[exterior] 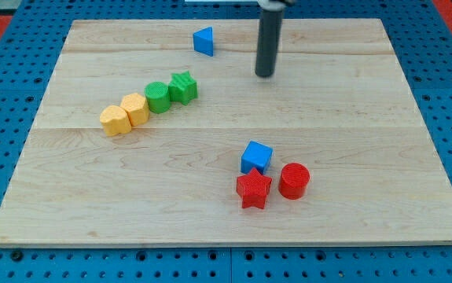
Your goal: Slide the blue triangle into the blue cube and red circle
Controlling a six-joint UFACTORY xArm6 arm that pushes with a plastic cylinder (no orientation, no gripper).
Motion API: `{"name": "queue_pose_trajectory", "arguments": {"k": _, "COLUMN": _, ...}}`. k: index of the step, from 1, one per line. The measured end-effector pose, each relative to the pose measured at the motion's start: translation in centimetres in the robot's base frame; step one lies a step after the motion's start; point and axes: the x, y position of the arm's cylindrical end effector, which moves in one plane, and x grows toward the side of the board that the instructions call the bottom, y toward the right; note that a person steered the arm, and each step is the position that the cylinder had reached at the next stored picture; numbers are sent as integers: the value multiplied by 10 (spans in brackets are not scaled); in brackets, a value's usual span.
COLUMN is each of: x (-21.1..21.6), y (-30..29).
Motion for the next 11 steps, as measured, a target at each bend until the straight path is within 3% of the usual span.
{"name": "queue_pose_trajectory", "arguments": {"k": 1, "x": -62, "y": -9}}
{"name": "queue_pose_trajectory", "arguments": {"k": 3, "x": -77, "y": -108}}
{"name": "queue_pose_trajectory", "arguments": {"k": 5, "x": -14, "y": -55}}
{"name": "queue_pose_trajectory", "arguments": {"k": 7, "x": 87, "y": -26}}
{"name": "queue_pose_trajectory", "arguments": {"k": 11, "x": 186, "y": -1}}
